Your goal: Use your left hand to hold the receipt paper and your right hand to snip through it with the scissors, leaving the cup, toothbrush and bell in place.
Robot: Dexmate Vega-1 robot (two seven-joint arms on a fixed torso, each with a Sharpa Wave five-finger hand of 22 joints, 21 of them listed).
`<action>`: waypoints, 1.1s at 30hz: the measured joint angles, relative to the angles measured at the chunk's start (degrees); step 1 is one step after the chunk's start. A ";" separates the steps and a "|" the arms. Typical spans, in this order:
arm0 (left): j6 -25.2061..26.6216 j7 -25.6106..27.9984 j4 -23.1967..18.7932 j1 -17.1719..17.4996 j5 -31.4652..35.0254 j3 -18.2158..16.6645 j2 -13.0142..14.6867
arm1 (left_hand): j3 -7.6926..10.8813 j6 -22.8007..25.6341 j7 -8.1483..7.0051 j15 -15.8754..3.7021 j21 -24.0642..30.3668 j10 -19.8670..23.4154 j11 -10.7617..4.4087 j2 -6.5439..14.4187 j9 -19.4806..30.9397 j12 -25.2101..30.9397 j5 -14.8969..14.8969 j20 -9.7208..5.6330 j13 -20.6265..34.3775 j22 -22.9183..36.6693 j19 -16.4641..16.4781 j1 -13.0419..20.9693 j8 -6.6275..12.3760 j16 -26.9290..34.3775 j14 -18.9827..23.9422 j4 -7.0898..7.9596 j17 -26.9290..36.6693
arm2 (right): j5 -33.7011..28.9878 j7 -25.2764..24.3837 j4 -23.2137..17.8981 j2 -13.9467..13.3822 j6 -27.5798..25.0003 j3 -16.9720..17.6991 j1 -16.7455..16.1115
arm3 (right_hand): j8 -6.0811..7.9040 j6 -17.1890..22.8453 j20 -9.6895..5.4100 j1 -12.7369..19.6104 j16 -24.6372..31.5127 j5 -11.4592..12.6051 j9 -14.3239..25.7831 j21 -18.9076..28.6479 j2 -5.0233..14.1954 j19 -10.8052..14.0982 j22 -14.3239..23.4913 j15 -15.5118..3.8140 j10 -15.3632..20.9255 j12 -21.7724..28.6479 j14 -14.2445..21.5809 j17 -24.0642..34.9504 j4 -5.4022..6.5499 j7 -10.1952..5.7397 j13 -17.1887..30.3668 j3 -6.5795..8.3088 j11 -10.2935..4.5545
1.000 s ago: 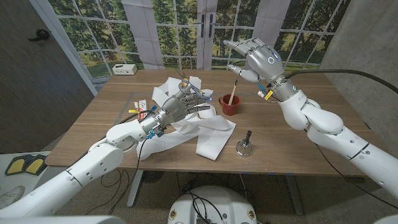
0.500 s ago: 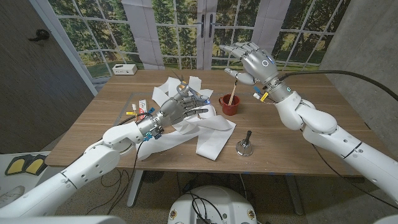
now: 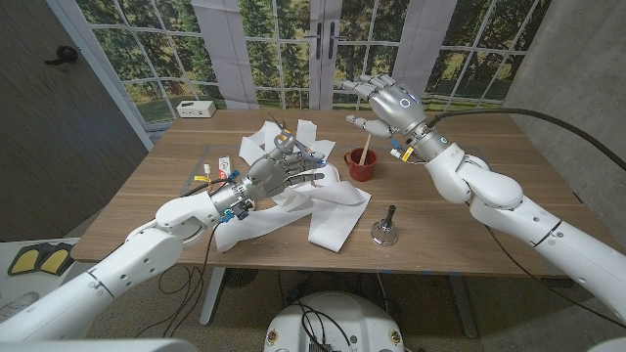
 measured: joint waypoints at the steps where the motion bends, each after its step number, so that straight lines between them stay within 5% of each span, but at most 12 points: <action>1: 0.00 -0.03 0.00 0.09 -0.04 -0.09 0.05 | -0.01 0.00 0.00 0.00 0.00 0.00 0.00 0.00 0.00 0.00 0.00 0.00 0.10 0.00 0.00 0.00 0.00 0.00 0.00 -0.01 0.00 | 0.04 0.24 -0.01 0.03 -0.02 -0.04 0.05 | 0.00 -0.19 0.13 0.00 -0.01 0.00 0.00 -0.31 0.00 -0.13 0.00 0.05 0.00 0.00 -0.44 -0.09 0.00 0.12 0.00 0.00 0.00; 11: 0.04 -0.27 -0.74 1.59 -0.73 -1.35 1.10 | -0.24 0.01 -0.02 0.00 0.00 0.01 0.01 0.23 0.27 -0.01 0.00 0.00 0.20 0.00 0.00 0.23 0.00 0.00 0.00 -0.24 -0.28 | 0.94 7.44 -0.52 0.68 -1.36 -1.57 1.92 | -0.44 -5.11 1.63 0.00 -0.01 -0.30 -0.26 -3.38 0.00 -2.45 0.00 0.02 -2.17 -0.45 -4.68 -1.40 0.25 0.00 -0.52 -0.25 -0.30; 23: 0.35 -0.14 -1.52 2.45 -0.89 -2.01 1.63 | -0.24 0.02 -0.19 0.00 -0.40 0.21 -0.01 0.45 0.27 -0.40 0.00 -0.20 0.44 -0.01 0.21 0.45 0.00 0.00 0.00 -0.24 -0.28 | 1.66 14.91 -0.63 1.48 -2.07 -3.44 4.10 | -0.44 -8.20 0.27 -1.24 -0.35 -1.30 -0.26 -6.66 -0.18 -5.29 0.00 0.21 -3.11 -0.45 -8.62 -2.59 0.92 -1.25 -0.78 -0.92 -0.61; 33: 1.07 0.37 -2.07 2.48 -0.65 -2.02 2.00 | -0.41 0.03 -0.19 0.00 -0.40 0.29 -0.07 0.75 0.27 -0.41 0.00 -0.20 0.44 -0.01 0.20 0.76 0.16 0.00 0.00 -0.41 -0.27 | 1.56 18.16 0.56 2.46 -2.00 -5.32 6.02 | -0.44 -9.96 0.51 -2.66 -0.40 -1.58 -0.25 -10.54 -0.52 -8.92 0.00 0.54 -4.88 -0.45 -13.39 -4.04 0.82 -0.49 -1.05 -1.75 -0.46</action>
